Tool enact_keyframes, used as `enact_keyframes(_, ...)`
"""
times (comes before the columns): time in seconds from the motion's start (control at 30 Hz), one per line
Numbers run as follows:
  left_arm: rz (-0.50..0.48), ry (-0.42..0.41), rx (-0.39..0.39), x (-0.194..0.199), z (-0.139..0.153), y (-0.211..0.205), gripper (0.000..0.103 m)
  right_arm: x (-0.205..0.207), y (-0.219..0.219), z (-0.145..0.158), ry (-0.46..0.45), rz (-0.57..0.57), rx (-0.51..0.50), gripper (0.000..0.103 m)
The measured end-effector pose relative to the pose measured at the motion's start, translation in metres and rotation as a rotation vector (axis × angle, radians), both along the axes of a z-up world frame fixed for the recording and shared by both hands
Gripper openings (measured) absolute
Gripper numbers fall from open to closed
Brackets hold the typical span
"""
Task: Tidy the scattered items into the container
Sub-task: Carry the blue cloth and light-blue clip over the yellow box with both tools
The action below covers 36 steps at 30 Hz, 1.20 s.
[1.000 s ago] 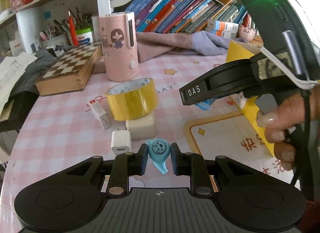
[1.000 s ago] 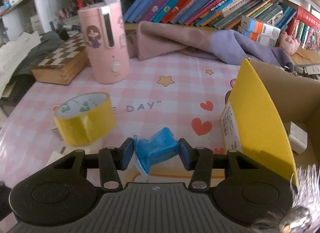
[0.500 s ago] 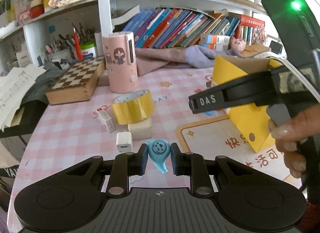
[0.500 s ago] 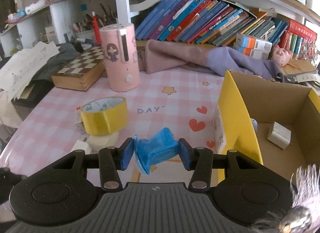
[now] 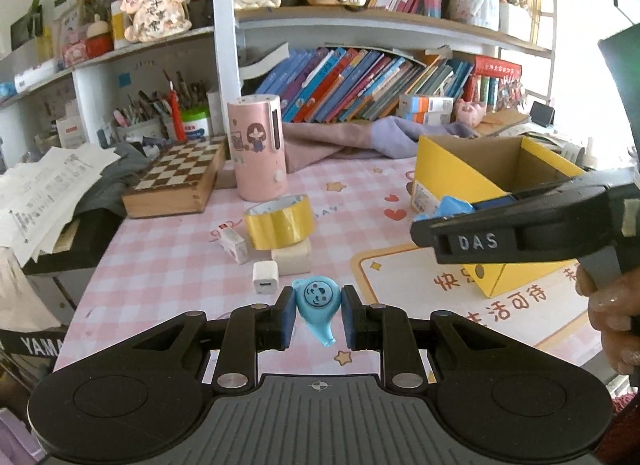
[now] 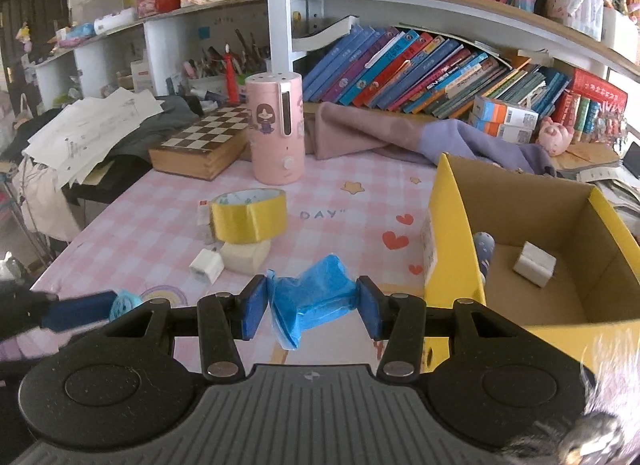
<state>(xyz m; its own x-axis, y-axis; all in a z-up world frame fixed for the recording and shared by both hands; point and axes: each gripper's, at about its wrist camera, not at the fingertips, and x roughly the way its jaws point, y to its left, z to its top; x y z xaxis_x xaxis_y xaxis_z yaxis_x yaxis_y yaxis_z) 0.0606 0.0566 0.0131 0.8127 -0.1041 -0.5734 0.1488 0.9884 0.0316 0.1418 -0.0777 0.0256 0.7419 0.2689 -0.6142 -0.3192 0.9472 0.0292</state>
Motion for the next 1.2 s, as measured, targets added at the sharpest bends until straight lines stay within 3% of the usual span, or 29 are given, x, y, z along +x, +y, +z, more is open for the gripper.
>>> enact_keyframes(0.63, -0.092, 0.005, 0.007, -0.061, -0.001, -0.013, 0.023, -0.080, -0.023, -0.010, 0.037, -0.093, 0.031, 0.045)
enact_keyframes(1.2, -0.249, 0.058, -0.009, -0.071, -0.013, -0.049, 0.023, -0.120, -0.064, -0.026, 0.119, -0.239, 0.037, 0.045)
